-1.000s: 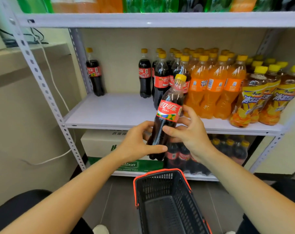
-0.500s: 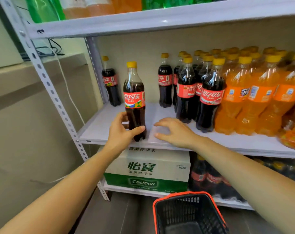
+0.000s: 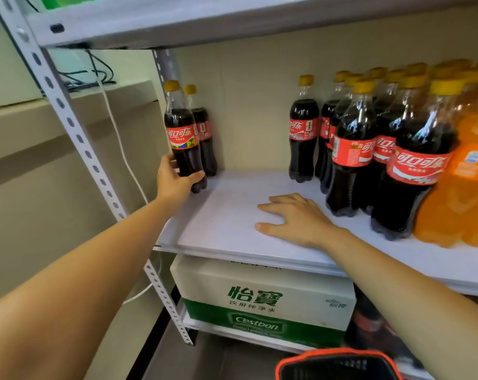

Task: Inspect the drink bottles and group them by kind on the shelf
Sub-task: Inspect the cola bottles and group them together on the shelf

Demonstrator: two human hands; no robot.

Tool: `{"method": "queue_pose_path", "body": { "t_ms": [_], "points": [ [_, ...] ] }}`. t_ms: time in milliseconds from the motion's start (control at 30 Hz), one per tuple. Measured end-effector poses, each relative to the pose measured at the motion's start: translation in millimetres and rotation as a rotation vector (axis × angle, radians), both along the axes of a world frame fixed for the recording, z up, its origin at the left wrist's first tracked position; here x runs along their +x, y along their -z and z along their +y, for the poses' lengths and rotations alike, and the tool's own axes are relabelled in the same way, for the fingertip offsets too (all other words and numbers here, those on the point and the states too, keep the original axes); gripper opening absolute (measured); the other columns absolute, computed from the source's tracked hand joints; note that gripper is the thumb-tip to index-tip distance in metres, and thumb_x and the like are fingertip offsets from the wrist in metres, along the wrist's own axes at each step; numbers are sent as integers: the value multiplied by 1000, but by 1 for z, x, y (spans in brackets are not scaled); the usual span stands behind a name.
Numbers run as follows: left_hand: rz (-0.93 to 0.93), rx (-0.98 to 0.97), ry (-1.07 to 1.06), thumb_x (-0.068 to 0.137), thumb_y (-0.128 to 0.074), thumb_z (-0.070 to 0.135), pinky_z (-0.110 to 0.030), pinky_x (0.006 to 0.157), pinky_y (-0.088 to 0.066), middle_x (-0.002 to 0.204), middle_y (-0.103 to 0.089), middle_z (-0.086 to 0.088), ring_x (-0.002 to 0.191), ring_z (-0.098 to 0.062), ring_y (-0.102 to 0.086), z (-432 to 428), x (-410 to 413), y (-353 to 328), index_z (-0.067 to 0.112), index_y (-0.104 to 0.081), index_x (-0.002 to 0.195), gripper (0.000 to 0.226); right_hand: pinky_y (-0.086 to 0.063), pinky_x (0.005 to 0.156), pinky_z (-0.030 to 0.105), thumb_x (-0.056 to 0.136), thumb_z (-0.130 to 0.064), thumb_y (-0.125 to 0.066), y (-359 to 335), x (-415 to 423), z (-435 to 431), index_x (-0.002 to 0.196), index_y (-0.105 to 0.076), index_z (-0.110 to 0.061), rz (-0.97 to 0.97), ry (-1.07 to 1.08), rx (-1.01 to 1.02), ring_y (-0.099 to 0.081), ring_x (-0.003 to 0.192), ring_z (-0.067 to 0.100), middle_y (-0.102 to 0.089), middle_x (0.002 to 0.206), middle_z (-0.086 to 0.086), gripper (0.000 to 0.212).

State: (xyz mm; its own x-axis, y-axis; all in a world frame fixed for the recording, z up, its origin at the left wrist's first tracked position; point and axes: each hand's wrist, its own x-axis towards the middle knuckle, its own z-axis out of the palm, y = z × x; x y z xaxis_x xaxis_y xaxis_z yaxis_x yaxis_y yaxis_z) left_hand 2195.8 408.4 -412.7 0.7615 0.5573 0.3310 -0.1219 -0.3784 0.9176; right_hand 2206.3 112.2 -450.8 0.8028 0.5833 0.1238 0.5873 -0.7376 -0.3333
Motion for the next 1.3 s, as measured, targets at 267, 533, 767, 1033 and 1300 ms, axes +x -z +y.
{"method": "queue_pose_path", "body": {
  "t_ms": [267,533,767,1033,1300],
  "points": [
    [-1,36,-24,76,-89,11,-35,92,-51,119,-57,0,111,-22,-60,15,26,20,8,-44,135,74,-40,106,31,86,-43,-78,-5,10,3,133,-65,-23,142,193,438,-54,127,16,-58,142,-2,53],
    [-56,27,77,80,-86,11,-11,75,-47,124,-54,3,108,-15,-58,20,27,31,12,-41,137,72,-31,119,48,80,-27,-87,-9,59,32,159,-20,-3,24,611,787,-34,147,34,-35,161,16,106],
    [-69,-66,140,81,-83,2,-41,100,-53,135,-61,-11,120,-28,-61,22,32,33,8,-48,144,72,-36,115,48,76,-20,-88,-12,83,45,158,-22,-4,-95,712,796,-45,139,38,-46,151,22,106],
    [27,-60,78,83,-85,20,-47,106,-51,137,-64,-6,120,-26,-63,22,44,36,17,-51,144,69,-42,104,49,79,-22,-87,-24,96,49,127,-51,3,-135,825,761,-50,127,45,-50,135,28,66],
    [-12,-134,-135,80,-86,18,-41,106,-47,147,-53,-8,129,-26,-53,11,23,28,11,-42,149,82,-45,81,33,80,-13,-85,-22,93,36,119,-53,-2,-30,646,936,-66,106,32,-67,117,14,51]
  ]
}}
